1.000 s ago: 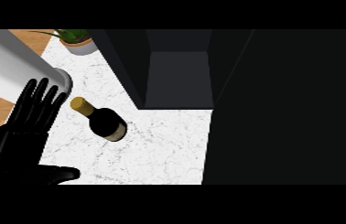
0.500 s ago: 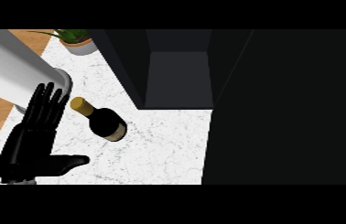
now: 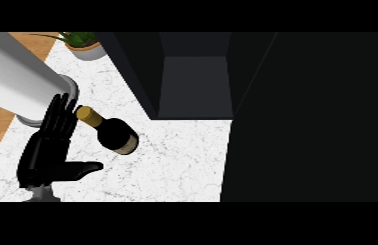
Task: Pick up the wine, place it into the cabinet and close the cabinet
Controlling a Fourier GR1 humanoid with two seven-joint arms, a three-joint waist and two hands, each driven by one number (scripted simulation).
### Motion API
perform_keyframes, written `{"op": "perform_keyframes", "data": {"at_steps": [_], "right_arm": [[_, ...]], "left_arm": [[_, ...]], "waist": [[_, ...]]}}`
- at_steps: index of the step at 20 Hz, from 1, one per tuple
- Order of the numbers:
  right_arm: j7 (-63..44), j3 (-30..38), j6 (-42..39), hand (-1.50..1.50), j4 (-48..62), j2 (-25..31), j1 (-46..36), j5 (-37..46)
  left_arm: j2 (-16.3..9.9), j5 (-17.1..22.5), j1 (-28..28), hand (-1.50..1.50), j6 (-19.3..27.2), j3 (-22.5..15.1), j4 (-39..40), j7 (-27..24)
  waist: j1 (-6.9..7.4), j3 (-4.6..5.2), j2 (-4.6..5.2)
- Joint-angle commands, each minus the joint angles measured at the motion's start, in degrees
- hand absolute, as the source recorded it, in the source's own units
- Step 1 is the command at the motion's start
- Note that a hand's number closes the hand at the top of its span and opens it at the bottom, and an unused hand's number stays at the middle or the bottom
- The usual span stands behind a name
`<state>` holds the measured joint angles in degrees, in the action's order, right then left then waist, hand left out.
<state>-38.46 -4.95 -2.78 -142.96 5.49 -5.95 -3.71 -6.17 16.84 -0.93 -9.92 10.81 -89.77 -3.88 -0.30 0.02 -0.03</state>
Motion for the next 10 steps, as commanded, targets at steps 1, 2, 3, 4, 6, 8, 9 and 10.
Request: {"op": "perform_keyframes", "data": {"at_steps": [1, 2, 3, 4, 6, 8, 9, 10], "right_arm": [[-4.25, -4.03, 1.81, -1.50, -8.08, -1.70, 0.70, 0.07], [0.60, -5.77, 0.11, -1.50, -7.86, -2.54, 5.73, 0.95], [-4.65, 1.95, 0.05, -1.50, -9.11, 0.79, 1.68, -5.89], [-0.20, -0.92, -0.79, -1.50, -6.67, -0.80, 4.87, -3.11], [-4.14, -2.48, 0.12, -1.50, -10.05, -0.50, 3.40, -3.15], [-3.32, 0.12, 0.50, -1.50, -7.75, -0.24, 0.26, -4.51], [-3.51, 2.03, -0.43, -1.50, -9.50, 0.53, 2.79, -6.91], [-7.19, 1.84, 0.95, -1.50, -8.81, 0.94, -1.86, -6.05]], "left_arm": [[-1.10, 0.51, 0.14, -1.50, -2.01, 0.29, 1.61, -0.44], [1.13, -2.19, 2.45, -1.50, -0.31, -0.98, 6.74, -3.81], [-0.64, -0.83, 1.19, -1.50, -2.02, 0.07, 4.74, -3.14], [1.83, -3.67, -1.07, -1.50, -1.51, -2.85, 4.81, -5.52], [-0.70, -1.44, 2.37, -1.50, -5.96, -0.01, 13.55, -9.59], [-0.71, -1.19, 3.25, -1.50, -4.13, 0.39, 11.71, -7.51], [-1.17, -0.10, 4.29, -1.50, -6.24, 1.34, 15.20, -9.89], [-1.66, -0.81, 7.53, -1.50, -5.37, 1.66, 18.41, -9.51]], "waist": [[0.15, 0.01, -0.07], [-0.19, -0.01, -0.02], [0.02, -0.01, -0.03], [0.07, -0.02, -0.03], [-0.35, 0.04, -0.01], [0.07, 0.00, -0.01], [-0.22, 0.00, 0.00], [-0.24, 0.03, 0.03]]}}
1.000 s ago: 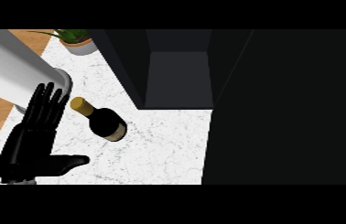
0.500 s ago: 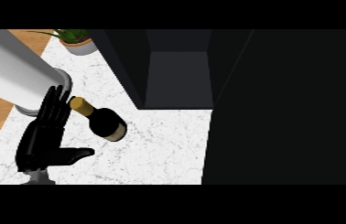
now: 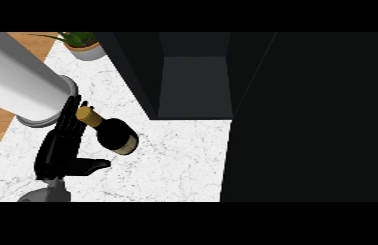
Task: Pick up the wine, place it into the cabinet and close the cabinet
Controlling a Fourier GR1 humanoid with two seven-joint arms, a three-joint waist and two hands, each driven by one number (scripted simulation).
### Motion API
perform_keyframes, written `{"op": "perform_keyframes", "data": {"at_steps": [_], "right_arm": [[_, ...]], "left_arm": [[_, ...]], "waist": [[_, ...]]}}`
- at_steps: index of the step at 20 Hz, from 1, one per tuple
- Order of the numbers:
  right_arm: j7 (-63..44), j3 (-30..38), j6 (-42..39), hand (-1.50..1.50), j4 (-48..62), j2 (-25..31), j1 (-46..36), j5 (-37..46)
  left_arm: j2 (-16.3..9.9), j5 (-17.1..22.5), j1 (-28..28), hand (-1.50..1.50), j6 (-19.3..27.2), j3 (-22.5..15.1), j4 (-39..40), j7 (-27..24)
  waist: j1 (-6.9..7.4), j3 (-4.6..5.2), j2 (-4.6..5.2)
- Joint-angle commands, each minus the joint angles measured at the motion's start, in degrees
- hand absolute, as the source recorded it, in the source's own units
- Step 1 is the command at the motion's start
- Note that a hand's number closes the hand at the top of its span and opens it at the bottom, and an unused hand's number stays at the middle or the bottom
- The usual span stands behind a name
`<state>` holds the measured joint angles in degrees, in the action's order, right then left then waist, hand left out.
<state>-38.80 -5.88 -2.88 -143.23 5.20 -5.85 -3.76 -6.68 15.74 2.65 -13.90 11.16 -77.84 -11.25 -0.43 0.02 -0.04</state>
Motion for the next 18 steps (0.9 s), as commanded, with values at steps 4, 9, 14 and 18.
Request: {"op": "perform_keyframes", "data": {"at_steps": [4, 9, 14, 18], "right_arm": [[-4.20, -1.25, 0.04, -1.50, -9.41, -0.35, 2.90, -2.23], [-0.22, 1.32, -0.56, -1.50, -5.95, -0.78, 2.58, -4.28], [-6.57, 3.14, -0.24, -1.50, -9.81, 1.66, 0.43, -5.51], [-5.05, 0.28, 0.86, -1.50, -7.86, -0.14, -0.61, -3.25]], "left_arm": [[1.09, -2.58, 0.02, -1.50, -0.26, -0.86, 5.63, -5.62], [0.66, -2.30, 2.89, -1.50, -0.76, -0.24, 10.54, -7.03], [4.18, -5.42, -0.99, -1.50, 0.92, -3.28, 9.64, -11.56], [0.27, -4.85, 4.94, -1.50, -1.33, -0.33, 18.97, -13.83]], "waist": [[0.11, 0.00, -0.04], [0.13, -0.02, 0.01], [0.11, -0.01, -0.08], [0.01, 0.01, 0.03]]}}
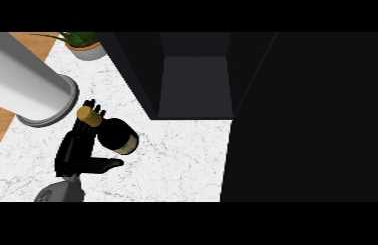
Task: Pick up the wine, place it into the cabinet and close the cabinet
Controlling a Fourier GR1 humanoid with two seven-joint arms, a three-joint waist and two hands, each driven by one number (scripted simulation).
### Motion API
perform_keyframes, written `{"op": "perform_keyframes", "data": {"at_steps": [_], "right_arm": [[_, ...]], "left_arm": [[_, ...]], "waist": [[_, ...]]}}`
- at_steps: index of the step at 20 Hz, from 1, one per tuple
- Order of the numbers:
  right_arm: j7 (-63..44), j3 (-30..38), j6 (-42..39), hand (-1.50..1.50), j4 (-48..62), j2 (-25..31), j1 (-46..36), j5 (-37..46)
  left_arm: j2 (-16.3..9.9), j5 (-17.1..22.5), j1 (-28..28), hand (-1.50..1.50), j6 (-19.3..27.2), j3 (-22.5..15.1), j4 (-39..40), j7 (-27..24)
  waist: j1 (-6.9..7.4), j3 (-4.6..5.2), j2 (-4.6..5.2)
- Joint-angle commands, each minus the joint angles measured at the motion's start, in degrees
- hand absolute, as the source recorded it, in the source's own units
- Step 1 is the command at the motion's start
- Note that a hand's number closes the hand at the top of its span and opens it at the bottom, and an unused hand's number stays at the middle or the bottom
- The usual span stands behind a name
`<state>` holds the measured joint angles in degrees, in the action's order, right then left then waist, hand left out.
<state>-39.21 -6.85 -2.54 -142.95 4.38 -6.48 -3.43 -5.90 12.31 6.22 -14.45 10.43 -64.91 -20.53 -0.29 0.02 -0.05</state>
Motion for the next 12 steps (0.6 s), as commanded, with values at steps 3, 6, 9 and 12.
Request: {"op": "perform_keyframes", "data": {"at_steps": [3, 6, 9, 12], "right_arm": [[-2.79, -1.61, 1.03, -1.50, -10.19, -0.85, 4.30, -1.35], [-1.42, -3.07, 0.49, -1.50, -7.60, -1.01, 3.63, 0.14], [-1.39, -3.75, -0.79, -1.50, -9.75, -0.28, 5.50, -0.50], [-2.47, -1.90, 1.04, -1.50, -5.34, -0.33, -0.14, -0.27]], "left_arm": [[0.45, 0.18, 2.13, -1.50, 0.67, 0.59, 4.34, -1.14], [-0.46, -1.78, 4.13, -1.50, -2.32, 0.95, 14.80, -9.15], [1.07, -1.14, 4.70, -1.50, 0.00, 0.38, 11.99, -6.31], [-1.71, -0.17, 7.39, -1.50, -3.81, 2.28, 19.29, -9.57]], "waist": [[-0.15, 0.00, -0.04], [-0.33, 0.04, 0.08], [-0.17, 0.00, -0.03], [-0.05, 0.02, 0.07]]}}
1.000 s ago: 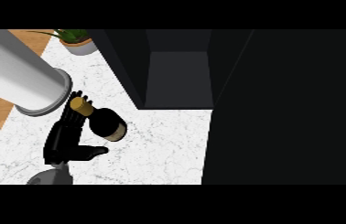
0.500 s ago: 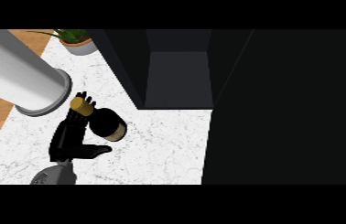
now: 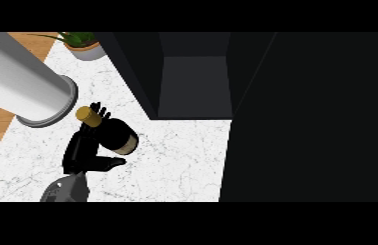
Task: Pick up the wine, place it into the cabinet and close the cabinet
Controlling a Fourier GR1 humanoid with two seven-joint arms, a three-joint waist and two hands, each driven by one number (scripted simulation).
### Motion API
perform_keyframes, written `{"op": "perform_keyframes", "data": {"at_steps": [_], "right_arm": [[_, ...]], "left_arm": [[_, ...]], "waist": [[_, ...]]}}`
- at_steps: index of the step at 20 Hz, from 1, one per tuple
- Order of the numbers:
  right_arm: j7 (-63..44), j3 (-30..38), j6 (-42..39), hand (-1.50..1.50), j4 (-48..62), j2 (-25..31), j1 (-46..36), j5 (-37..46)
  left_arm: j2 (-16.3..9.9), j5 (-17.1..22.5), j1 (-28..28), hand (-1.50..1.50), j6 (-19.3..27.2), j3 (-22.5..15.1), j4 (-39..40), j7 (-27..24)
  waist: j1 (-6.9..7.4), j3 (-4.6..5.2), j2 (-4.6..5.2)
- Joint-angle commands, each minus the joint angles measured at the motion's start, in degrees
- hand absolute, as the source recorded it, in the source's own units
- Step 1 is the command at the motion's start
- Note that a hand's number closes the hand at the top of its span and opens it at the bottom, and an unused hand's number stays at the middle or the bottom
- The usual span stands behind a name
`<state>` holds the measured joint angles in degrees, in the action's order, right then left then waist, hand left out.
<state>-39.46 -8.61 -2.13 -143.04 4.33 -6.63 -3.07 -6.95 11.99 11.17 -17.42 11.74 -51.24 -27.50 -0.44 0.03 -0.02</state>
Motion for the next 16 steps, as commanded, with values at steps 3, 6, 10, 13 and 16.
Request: {"op": "perform_keyframes", "data": {"at_steps": [3, 6, 10, 13, 16], "right_arm": [[-3.27, 2.86, -0.54, -1.50, -9.96, 1.36, 3.66, -4.13], [2.40, 5.49, -1.50, -1.50, -2.84, 0.85, 1.30, -5.96], [-0.12, 4.80, -0.56, -1.50, -3.21, 0.70, -0.27, -4.06], [-0.57, 1.72, -0.34, -1.50, -5.61, -0.52, 2.53, -2.04], [-4.16, 1.60, 0.93, -1.50, -6.74, 0.05, 0.09, -1.29]], "left_arm": [[0.81, 0.47, 3.57, -1.50, 0.02, 0.16, 3.50, -1.55], [0.92, 1.22, 3.17, -1.50, -3.13, 0.57, 7.65, -5.06], [1.81, 1.12, 3.91, 1.50, -6.94, -1.60, 7.63, -4.97], [1.52, -1.83, 4.87, 1.50, -4.95, -3.61, 6.23, -5.80], [1.35, -3.61, 5.24, 1.50, -4.26, -4.63, 6.10, -7.59]], "waist": [[-0.04, -0.02, -0.04], [0.05, -0.02, 0.09], [0.17, -0.01, 0.03], [0.11, -0.02, -0.03], [0.13, -0.01, -0.04]]}}
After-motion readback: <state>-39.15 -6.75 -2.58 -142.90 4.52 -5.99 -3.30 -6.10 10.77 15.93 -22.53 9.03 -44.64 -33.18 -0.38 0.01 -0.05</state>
